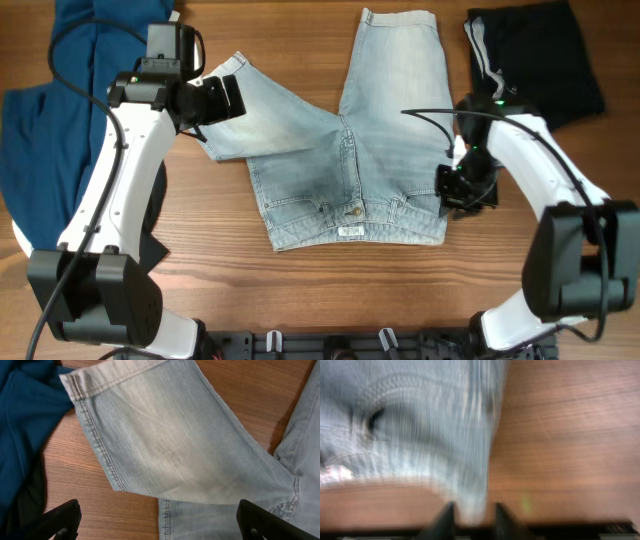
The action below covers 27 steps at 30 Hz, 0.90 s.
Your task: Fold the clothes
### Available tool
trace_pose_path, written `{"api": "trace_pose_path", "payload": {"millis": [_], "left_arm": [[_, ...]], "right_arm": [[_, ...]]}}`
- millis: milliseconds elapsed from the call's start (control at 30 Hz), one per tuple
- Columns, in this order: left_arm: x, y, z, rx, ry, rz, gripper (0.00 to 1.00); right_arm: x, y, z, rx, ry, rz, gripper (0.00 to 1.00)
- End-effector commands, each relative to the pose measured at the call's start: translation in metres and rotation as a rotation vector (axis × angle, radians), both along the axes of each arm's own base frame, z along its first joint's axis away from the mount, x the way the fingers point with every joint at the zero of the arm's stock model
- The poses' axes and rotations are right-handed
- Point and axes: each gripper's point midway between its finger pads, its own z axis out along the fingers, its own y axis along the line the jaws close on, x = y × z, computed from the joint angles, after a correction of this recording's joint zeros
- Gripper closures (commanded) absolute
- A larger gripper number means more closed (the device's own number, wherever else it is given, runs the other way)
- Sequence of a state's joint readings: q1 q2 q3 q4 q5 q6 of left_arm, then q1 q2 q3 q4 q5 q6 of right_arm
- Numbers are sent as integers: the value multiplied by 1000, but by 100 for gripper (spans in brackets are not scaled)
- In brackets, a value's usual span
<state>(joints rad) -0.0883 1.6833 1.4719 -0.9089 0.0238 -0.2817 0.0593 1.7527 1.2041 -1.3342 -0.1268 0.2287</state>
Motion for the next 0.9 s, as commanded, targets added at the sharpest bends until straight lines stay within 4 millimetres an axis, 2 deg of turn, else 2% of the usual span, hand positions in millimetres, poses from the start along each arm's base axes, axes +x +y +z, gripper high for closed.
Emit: {"api": "trace_pose_path", "payload": {"millis": [0,67,133,300,433,467,600,700,867], "left_arm": [[0,4,-4,28,6,-4,0],[0,4,-4,28,6,-4,0],[0,4,-4,28,6,-4,0],[9,-2,-1,1,-30,-19,0],[37,-27,-4,-23,-118,-118,0],[51,-34,-12,-31,-146,-120,0],[87,-52,-43,-147,-178,2,2],[102,-59,-69,-182,-176,45,4],[123,-67,-105,-215,-194,79,8]], "right_arm": [[-1,-4,13,-6,-16,37,57],[2,-4,12,-13,-28,16,39],[11,-3,10,-14,-64,-5,32],[68,20,31,98,-290,101,30],[113,27,64,104,-468,109,27],[129,28,78,104,-531,85,25],[156,33,91,127,-641,47,20],[166,36,95,144,-687,48,20],[170,36,97,140,-704,55,20]]}}
